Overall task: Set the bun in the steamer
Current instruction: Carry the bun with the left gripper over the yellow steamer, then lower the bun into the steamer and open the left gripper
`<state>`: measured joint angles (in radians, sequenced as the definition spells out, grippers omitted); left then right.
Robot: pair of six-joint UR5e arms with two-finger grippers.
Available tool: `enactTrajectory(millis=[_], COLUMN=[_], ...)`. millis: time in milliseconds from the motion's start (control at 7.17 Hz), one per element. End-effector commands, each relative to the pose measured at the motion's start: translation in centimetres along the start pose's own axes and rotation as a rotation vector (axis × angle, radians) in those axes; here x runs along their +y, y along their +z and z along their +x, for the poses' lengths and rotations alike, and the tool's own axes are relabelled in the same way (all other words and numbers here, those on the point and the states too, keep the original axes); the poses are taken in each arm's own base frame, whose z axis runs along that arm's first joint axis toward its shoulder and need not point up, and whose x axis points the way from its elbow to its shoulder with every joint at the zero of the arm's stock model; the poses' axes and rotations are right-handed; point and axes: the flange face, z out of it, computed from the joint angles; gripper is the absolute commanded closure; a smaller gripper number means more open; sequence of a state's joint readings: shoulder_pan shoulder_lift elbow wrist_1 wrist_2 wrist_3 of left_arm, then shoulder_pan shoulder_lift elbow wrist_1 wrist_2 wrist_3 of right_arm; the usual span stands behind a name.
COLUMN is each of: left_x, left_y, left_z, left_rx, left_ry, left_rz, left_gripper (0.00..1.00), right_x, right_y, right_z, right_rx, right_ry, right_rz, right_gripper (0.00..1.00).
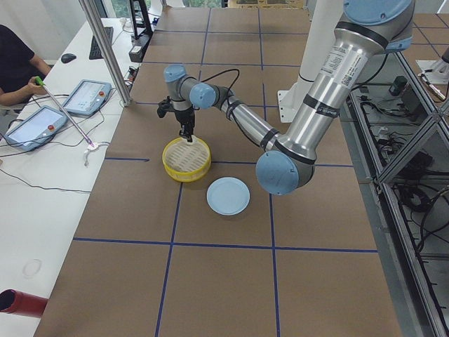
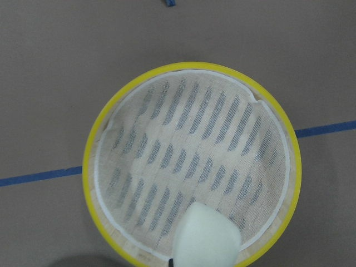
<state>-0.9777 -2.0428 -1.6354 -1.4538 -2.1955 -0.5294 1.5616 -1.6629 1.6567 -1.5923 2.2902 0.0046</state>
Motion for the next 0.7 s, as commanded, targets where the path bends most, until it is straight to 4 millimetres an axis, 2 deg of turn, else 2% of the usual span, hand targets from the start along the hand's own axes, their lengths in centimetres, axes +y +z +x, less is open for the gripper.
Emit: enactTrajectory(millis=[0,279,558], left_x=[-0.9,-1.2,-1.2], left_y=[3.2,6.4,7.7], left_z=[-1.2,-0.7,-0.7], left_rx=[-0.001,-0.011,-0.002], left_ry=[0.003,0.011,0.004], left_rz=[-0.003,0.016,0.024], left_gripper=[0.72,0.72,0.71], right_x=[0.0,0.0,0.0], right_y=[0.0,0.0,0.0], right_z=[0.0,-0.1,0.0], right_rx=[0.0,0.0,0.0], right_ry=[0.0,-0.001,0.0], right_rz=[0.0,-0.001,0.0], right_gripper=[0.0,0.0,0.0])
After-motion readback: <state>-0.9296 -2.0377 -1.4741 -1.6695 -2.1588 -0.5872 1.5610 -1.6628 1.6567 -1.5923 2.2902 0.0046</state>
